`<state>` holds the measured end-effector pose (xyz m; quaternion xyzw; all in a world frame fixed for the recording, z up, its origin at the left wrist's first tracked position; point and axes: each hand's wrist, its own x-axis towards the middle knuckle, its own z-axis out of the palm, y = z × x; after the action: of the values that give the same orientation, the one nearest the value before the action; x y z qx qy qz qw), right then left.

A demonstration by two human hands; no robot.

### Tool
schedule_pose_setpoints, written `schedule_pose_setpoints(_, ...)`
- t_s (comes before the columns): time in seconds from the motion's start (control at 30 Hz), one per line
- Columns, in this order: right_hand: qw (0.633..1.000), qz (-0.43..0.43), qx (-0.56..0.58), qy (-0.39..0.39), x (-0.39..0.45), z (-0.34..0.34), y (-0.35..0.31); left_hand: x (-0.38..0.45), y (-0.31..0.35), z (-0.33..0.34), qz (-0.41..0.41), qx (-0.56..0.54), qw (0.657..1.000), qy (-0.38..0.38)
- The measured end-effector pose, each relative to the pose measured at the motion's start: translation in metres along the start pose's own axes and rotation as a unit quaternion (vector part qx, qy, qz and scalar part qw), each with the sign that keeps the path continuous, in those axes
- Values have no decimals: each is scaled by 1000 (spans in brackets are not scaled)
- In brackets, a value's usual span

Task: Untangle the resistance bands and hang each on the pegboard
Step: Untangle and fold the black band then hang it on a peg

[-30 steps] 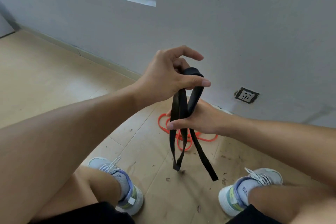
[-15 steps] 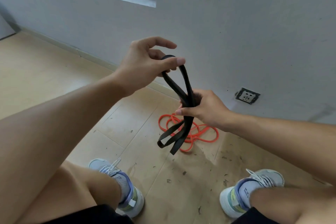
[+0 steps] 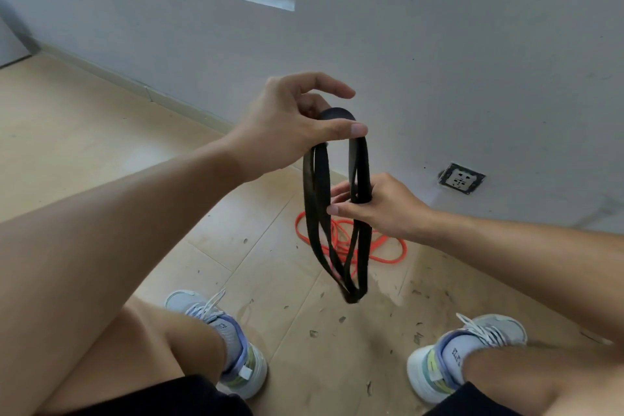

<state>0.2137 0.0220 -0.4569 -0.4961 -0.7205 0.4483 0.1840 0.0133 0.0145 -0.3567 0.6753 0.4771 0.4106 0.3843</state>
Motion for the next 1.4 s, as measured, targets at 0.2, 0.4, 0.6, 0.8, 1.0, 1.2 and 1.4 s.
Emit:
schedule_pose_setpoints(0.2, 999, -27, 9, -14, 0, 4, 0, -1, 6, 9, 21, 16, 1000, 3)
schedule_pose_setpoints(0.4, 998, -36, -12, -42, 0, 13, -11, -3, 13, 19, 36, -5, 999, 10)
schedule_pose_setpoints(0.6, 997, -28, -21, -63, 0, 17, -20, -2, 16, 23, 29, -13, 999, 26)
schedule_pose_setpoints(0.8, 998, -27, -23, -47, -3, 16, -17, -1, 14, 23, 18, -1, 999, 34)
schedule_pose_setpoints(1.0, 999, -19, -21, 34, 2, 9, -3, 7, 3, 7, -9, 7, 998, 65)
schedule_pose_setpoints(1.2, 998, -7, -17, 64, 4, -3, 5, 14, -11, -14, -51, -12, 996, 67)
schedule_pose_setpoints(1.4, 997, -9, 57, 49, 5, -8, 8, 12, -25, -42, -128, -44, 991, 16)
